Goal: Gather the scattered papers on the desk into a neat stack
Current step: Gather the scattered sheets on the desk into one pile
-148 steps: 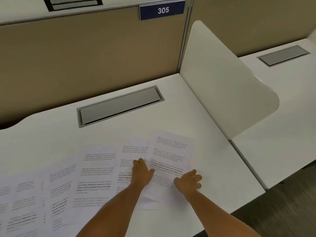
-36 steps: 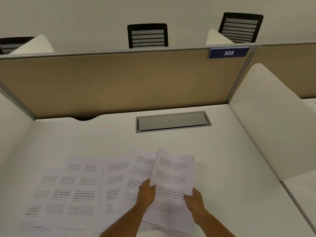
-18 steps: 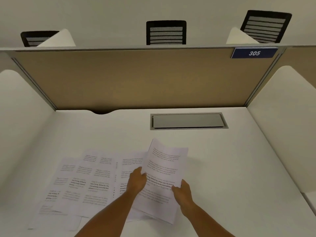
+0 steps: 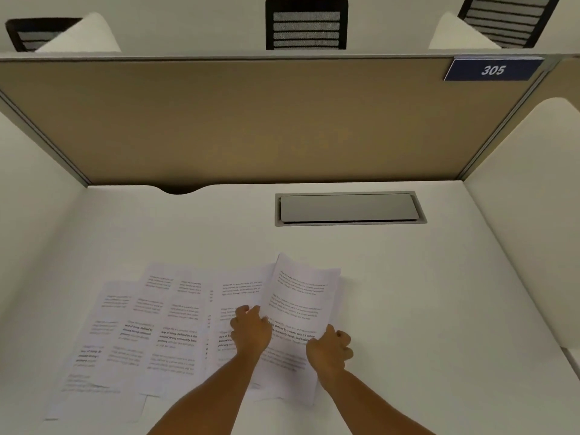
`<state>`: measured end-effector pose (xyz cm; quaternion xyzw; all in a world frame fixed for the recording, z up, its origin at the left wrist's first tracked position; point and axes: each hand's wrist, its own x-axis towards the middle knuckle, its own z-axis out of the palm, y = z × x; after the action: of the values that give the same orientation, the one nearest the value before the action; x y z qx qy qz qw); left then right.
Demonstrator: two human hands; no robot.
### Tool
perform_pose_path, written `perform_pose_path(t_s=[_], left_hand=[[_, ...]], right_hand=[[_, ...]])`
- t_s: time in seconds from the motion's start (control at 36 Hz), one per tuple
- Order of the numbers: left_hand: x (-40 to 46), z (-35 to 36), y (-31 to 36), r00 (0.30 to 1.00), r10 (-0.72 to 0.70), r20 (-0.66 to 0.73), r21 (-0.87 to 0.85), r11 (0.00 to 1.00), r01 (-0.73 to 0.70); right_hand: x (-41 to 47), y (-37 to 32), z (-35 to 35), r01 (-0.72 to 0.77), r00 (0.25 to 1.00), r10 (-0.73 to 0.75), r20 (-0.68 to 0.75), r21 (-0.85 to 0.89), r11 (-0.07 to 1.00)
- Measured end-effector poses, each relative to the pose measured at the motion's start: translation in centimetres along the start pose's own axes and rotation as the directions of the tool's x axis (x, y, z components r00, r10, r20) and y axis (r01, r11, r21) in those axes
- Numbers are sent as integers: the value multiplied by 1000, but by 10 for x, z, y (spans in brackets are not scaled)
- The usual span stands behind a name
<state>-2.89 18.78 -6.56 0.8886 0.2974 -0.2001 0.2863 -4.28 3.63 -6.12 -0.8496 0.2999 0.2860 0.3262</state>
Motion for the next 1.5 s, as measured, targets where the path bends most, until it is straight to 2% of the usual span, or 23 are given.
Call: perform_pose_path(t_s=[0.17, 0.28, 0.33, 0.44, 0.61, 0.72, 0.83, 0.92, 1.0, 1.06, 1.31, 1.5], left_hand=[[8, 9, -1, 998, -59, 2, -3, 998, 59], [11, 11, 2, 997, -79, 12, 53, 996, 78], [11, 12, 3, 996, -88, 15, 61, 994, 87], [13, 13, 1, 997, -81, 1, 72, 994, 80], [14, 13, -2, 997, -80, 8, 39, 996, 80], [14, 10, -5, 995, -92, 36, 80, 993, 89], [12, 7, -8, 995, -66, 69, 115, 992, 58], [6, 5, -10, 995, -53, 84, 34, 998, 50], [-4, 4, -10, 994, -10, 109, -259, 965, 38], [-10, 3, -11, 993, 18, 119, -361, 932, 27], [-33, -8, -25, 998, 58, -18, -410, 910, -60], [-43, -25, -41, 996, 4, -88, -453, 891, -44]], right_hand=[[10, -2, 9, -66, 998, 66, 13, -31, 997], [13, -2, 9, -84, 996, 84, 5, -12, 996], [14, -2, 10, -94, 996, 94, -2, 50, 994], [17, 0, 9, -150, 988, 156, 1, 287, 946], [22, -5, 0, -245, 968, 247, 53, 437, 865], [33, 4, 6, -255, 967, 212, 144, 454, 854], [37, 12, 5, -217, 974, 165, 153, 448, 867], [30, 11, 0, -230, 969, 155, 193, 473, 850], [26, 13, -3, -161, 982, 89, 168, 490, 857], [24, 15, -4, -128, 987, 66, 145, 472, 872], [0, 2, -8, 97, 990, -126, 68, 331, 939], [-22, -20, -4, 215, 961, -256, 106, 300, 930]])
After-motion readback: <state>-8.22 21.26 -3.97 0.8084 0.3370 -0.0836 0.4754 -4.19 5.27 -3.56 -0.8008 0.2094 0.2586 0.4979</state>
